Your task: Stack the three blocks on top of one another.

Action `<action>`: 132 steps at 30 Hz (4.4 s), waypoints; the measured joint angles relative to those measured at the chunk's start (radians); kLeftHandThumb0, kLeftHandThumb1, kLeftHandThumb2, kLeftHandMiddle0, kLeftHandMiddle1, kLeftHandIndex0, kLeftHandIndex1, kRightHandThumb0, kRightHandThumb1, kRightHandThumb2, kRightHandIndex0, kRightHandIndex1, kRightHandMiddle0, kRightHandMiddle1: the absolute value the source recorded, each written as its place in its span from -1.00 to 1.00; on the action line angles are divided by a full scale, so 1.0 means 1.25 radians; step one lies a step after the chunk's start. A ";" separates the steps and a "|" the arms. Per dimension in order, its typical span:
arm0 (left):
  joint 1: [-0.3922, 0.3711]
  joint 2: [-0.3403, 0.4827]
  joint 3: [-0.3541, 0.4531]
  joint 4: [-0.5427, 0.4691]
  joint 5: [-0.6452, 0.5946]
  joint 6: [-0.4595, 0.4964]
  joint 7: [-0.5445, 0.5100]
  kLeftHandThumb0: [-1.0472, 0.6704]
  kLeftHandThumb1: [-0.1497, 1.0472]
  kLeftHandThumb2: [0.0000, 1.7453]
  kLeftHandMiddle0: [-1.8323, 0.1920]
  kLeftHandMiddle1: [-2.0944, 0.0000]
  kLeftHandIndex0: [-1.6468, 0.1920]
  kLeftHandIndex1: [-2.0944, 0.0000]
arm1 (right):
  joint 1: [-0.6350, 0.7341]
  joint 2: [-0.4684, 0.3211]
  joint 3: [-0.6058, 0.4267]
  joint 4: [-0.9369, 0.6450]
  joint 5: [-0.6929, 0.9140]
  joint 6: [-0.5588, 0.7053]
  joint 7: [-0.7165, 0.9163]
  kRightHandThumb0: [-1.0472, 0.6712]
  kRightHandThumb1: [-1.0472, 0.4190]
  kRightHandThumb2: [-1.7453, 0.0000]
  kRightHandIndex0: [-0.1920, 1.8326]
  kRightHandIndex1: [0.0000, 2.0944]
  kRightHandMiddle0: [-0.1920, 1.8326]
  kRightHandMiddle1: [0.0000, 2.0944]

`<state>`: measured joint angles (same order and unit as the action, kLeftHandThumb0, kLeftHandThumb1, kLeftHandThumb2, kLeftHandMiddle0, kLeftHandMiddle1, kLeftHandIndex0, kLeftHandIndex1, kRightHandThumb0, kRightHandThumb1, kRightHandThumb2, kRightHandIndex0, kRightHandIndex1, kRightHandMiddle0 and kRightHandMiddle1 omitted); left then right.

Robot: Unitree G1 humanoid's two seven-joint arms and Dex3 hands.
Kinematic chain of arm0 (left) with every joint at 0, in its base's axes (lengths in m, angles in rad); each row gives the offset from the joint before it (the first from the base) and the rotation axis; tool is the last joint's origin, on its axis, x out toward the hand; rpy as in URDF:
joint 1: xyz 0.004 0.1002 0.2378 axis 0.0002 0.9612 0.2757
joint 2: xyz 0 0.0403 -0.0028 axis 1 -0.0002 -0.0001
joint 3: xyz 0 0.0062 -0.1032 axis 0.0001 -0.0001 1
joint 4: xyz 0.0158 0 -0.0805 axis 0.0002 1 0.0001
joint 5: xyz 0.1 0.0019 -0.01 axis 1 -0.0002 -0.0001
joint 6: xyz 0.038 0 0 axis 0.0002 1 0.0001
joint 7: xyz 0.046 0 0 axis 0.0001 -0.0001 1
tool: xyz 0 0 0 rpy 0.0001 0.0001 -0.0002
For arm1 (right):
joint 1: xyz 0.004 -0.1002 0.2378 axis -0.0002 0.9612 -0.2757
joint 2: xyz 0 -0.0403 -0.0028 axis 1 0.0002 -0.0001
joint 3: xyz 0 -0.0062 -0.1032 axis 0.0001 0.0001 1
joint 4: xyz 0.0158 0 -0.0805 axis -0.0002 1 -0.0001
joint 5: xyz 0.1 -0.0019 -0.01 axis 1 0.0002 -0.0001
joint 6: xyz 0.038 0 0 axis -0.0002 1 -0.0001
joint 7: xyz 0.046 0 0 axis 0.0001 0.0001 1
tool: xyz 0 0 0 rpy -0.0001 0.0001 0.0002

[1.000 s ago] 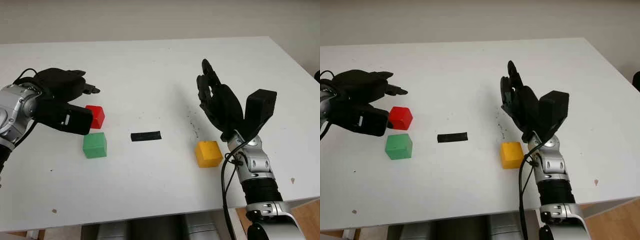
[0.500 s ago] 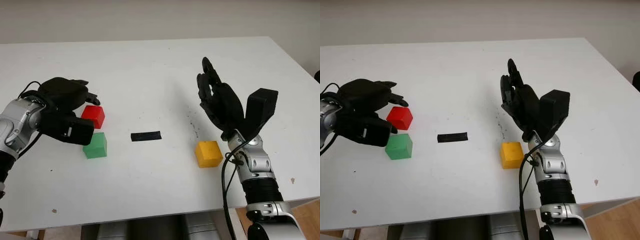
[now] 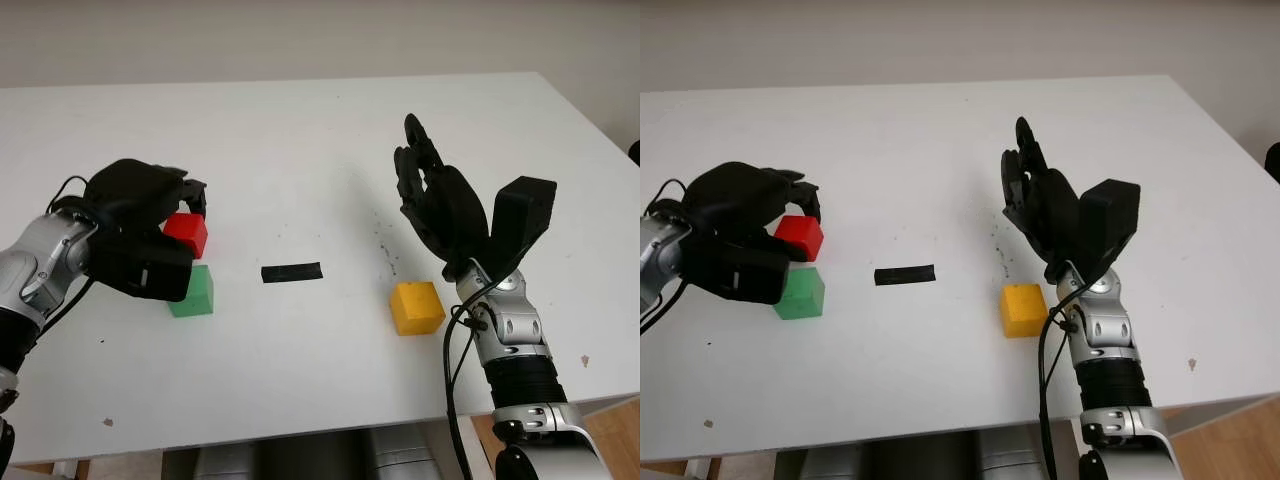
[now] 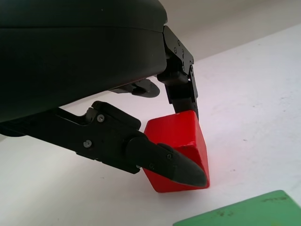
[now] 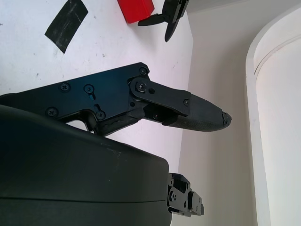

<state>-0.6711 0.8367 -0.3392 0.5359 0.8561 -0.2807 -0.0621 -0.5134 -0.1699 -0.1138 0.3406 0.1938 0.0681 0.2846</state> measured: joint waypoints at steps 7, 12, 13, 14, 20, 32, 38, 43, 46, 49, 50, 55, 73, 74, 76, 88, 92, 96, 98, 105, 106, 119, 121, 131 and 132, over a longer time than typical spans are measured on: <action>0.006 0.000 0.009 -0.039 -0.034 -0.004 -0.021 -0.20 0.95 -0.94 0.35 0.94 0.48 -0.37 | 0.000 -0.001 0.000 0.000 -0.002 0.000 0.000 -0.61 -1.00 0.21 -1.00 -1.00 -1.00 -1.00; 0.006 0.000 0.034 -0.129 -0.071 0.013 -0.087 -0.21 0.93 -0.94 0.34 0.94 0.43 -0.32 | 0.000 0.000 0.001 0.000 -0.004 0.000 -0.002 -0.61 -1.00 0.21 -1.00 -1.00 -1.00 -1.00; 0.005 0.000 0.038 -0.139 -0.077 0.012 -0.093 -0.21 0.92 -0.94 0.34 0.94 0.43 -0.33 | 0.000 0.000 0.001 0.000 -0.005 0.000 -0.002 -0.61 -1.00 0.21 -1.00 -1.00 -1.00 -1.00; 0.003 0.000 0.040 -0.143 -0.080 0.009 -0.096 -0.22 0.92 -0.94 0.34 0.94 0.42 -0.34 | 0.000 0.000 0.001 0.000 -0.005 0.000 -0.002 -0.61 -1.00 0.21 -1.00 -1.00 -1.00 -1.00; -0.025 0.001 0.065 -0.157 -0.116 -0.003 -0.136 -0.22 0.92 -0.94 0.34 0.94 0.43 -0.35 | 0.000 0.002 0.001 -0.002 -0.004 0.000 -0.008 -0.59 -1.00 0.21 -1.00 -1.00 -1.00 -1.00; -0.025 -0.062 0.120 -0.252 -0.294 -0.033 -0.210 -0.27 0.98 -0.93 0.62 0.98 0.48 -0.40 | 0.000 0.006 0.003 -0.004 -0.006 -0.001 -0.014 -0.57 -1.00 0.20 -1.00 -1.00 -1.00 -1.00; 0.011 -0.141 0.120 -0.254 -0.398 -0.002 -0.262 -0.30 1.00 -0.92 0.72 0.97 0.50 -0.46 | 0.000 0.008 0.002 -0.004 -0.004 -0.003 -0.018 -0.58 -1.00 0.21 -1.00 -1.00 -1.00 -1.00; 0.026 -0.195 0.120 -0.255 -0.436 0.021 -0.282 -0.32 1.00 -0.91 0.74 0.96 0.52 -0.47 | 0.000 0.009 0.002 -0.004 -0.004 -0.004 -0.019 -0.58 -1.00 0.20 -1.00 -1.00 -1.00 -1.00; 0.043 -0.211 0.119 -0.257 -0.420 0.019 -0.268 -0.32 1.00 -0.90 0.77 0.96 0.52 -0.41 | 0.000 0.009 0.002 -0.004 -0.004 -0.004 -0.019 -0.58 -1.00 0.20 -1.00 -1.00 -1.00 -1.00; 0.067 -0.224 0.116 -0.257 -0.387 0.013 -0.233 -0.31 0.99 -0.91 0.79 0.96 0.48 -0.39 | 0.001 0.009 0.001 -0.004 -0.004 -0.004 -0.022 -0.57 -1.00 0.20 -1.00 -1.00 -1.00 -1.00; 0.075 -0.230 0.115 -0.257 -0.380 0.011 -0.225 -0.30 1.00 -0.91 0.80 0.96 0.49 -0.40 | 0.001 0.009 0.001 -0.004 -0.004 -0.004 -0.023 -0.57 -1.00 0.20 -1.00 -1.00 -1.00 -1.00; 0.106 -0.251 0.102 -0.257 -0.366 0.010 -0.215 -0.27 1.00 -0.90 0.81 0.95 0.54 -0.40 | 0.001 0.009 0.001 -0.004 -0.002 -0.004 -0.017 -0.58 -1.00 0.19 -1.00 -1.00 -1.00 -1.00; 0.130 -0.261 0.098 -0.245 -0.326 0.016 -0.203 -0.25 1.00 -0.92 0.79 0.95 0.62 -0.57 | 0.006 0.009 0.001 -0.017 -0.002 -0.003 -0.017 -0.58 -1.00 0.20 -1.00 -1.00 -1.00 -1.00; 0.130 -0.261 0.098 -0.243 -0.324 0.016 -0.199 -0.25 1.00 -0.91 0.79 0.95 0.62 -0.57 | 0.006 0.009 0.001 -0.017 -0.002 -0.003 -0.017 -0.58 -1.00 0.20 -1.00 -1.00 -1.00 -1.00; 0.129 -0.260 0.098 -0.241 -0.309 0.019 -0.191 -0.26 1.00 -0.90 0.79 0.95 0.63 -0.57 | 0.006 0.008 0.001 -0.017 -0.003 -0.003 -0.017 -0.58 -1.00 0.20 -1.00 -1.00 -1.00 -1.00; 0.129 -0.258 0.098 -0.232 -0.291 0.041 -0.184 -0.26 1.00 -0.91 0.75 0.94 0.55 -0.48 | 0.006 0.008 0.001 -0.020 -0.002 -0.002 -0.018 -0.58 -1.00 0.20 -1.00 -1.00 -1.00 -1.00; 0.128 -0.256 0.098 -0.232 -0.294 0.041 -0.189 -0.28 1.00 -0.92 0.74 0.94 0.54 -0.48 | 0.006 0.008 0.001 -0.020 -0.002 -0.002 -0.018 -0.58 -1.00 0.21 -1.00 -1.00 -1.00 -1.00; 0.127 -0.256 0.098 -0.232 -0.303 0.056 -0.208 -0.29 1.00 -0.92 0.74 0.94 0.52 -0.50 | 0.006 0.008 0.001 -0.020 -0.002 -0.002 -0.018 -0.58 -1.00 0.21 -1.00 -1.00 -1.00 -1.00; 0.127 -0.256 0.098 -0.232 -0.305 0.064 -0.210 -0.30 1.00 -0.92 0.73 0.94 0.49 -0.50 | 0.006 0.008 0.001 -0.020 -0.003 -0.002 -0.017 -0.58 -1.00 0.20 -1.00 -1.00 -1.00 -1.00; 0.127 -0.256 0.098 -0.239 -0.299 0.116 -0.225 -0.37 1.00 -0.93 0.78 0.95 0.51 -0.14 | 0.006 0.008 0.000 -0.020 0.000 -0.002 -0.015 -0.58 -1.00 0.22 -1.00 -1.00 -1.00 -1.00; 0.127 -0.256 0.098 -0.243 -0.297 0.123 -0.226 -0.38 1.00 -0.93 0.79 0.95 0.51 -0.08 | 0.006 0.008 0.000 -0.020 0.000 -0.003 -0.016 -0.58 -1.00 0.22 -1.00 -1.00 -1.00 -1.00; 0.126 -0.256 0.098 -0.265 -0.283 0.157 -0.259 -0.49 1.00 -0.91 0.92 0.95 0.59 0.66 | 0.006 0.008 0.000 -0.020 -0.001 -0.003 -0.013 -0.57 -1.00 0.21 -1.00 -1.00 -1.00 -1.00; 0.126 -0.256 0.098 -0.268 -0.286 0.161 -0.266 -0.50 1.00 -0.90 0.95 0.96 0.64 0.82 | 0.006 0.007 0.000 -0.020 -0.002 -0.003 -0.013 -0.57 -1.00 0.20 -1.00 -1.00 -1.00 -1.00; 0.127 -0.258 0.121 -0.302 -0.361 0.154 -0.273 -0.72 1.00 -0.46 1.00 1.00 0.99 0.99 | 0.006 0.007 0.000 -0.020 -0.003 -0.003 -0.019 -0.57 -1.00 0.22 -1.00 -1.00 -1.00 -1.00; 0.129 -0.260 0.131 -0.308 -0.380 0.152 -0.271 -0.73 1.00 -0.43 1.00 1.00 0.99 0.99 | 0.006 0.007 0.000 -0.020 -0.003 -0.002 -0.019 -0.57 -1.00 0.22 -1.00 -1.00 -1.00 -1.00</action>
<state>-0.5103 0.5123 -0.1752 0.1512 0.3813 -0.0913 -0.4013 -0.5060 -0.1616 -0.1136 0.3154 0.1905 0.0653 0.2603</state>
